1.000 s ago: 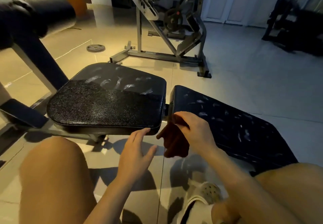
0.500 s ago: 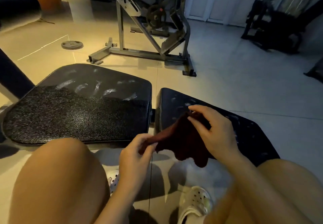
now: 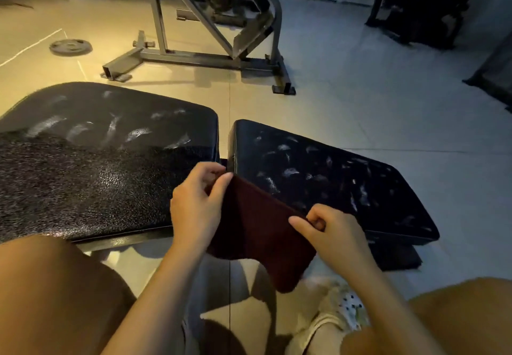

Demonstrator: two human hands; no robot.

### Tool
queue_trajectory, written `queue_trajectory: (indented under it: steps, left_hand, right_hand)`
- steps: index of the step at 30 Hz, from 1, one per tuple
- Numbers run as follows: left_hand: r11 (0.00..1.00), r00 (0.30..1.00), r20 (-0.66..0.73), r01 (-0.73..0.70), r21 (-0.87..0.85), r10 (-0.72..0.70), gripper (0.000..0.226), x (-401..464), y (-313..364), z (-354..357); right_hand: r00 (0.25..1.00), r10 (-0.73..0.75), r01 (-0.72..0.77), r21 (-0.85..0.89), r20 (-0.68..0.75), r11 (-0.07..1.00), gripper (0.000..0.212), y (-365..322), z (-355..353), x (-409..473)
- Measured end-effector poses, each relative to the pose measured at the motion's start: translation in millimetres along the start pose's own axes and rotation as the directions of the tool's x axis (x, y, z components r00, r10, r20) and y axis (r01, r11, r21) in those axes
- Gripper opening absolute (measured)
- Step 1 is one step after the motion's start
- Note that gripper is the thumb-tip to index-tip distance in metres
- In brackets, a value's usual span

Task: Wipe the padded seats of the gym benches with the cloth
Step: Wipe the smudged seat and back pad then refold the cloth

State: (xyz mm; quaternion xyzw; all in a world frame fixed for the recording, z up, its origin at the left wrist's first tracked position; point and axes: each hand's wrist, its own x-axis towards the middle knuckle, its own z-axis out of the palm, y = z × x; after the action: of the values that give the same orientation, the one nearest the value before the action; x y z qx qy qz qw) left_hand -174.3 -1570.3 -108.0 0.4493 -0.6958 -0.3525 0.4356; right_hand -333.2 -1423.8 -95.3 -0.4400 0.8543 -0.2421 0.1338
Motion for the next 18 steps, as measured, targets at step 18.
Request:
queue_trajectory:
  steps: [18]
  left_hand:
    - [0.676, 0.927, 0.208, -0.370, 0.638, 0.311, 0.032, 40, -42, 14]
  right_hand:
    - [0.968, -0.223, 0.236, -0.113, 0.117, 0.965, 0.070, -28, 98, 98]
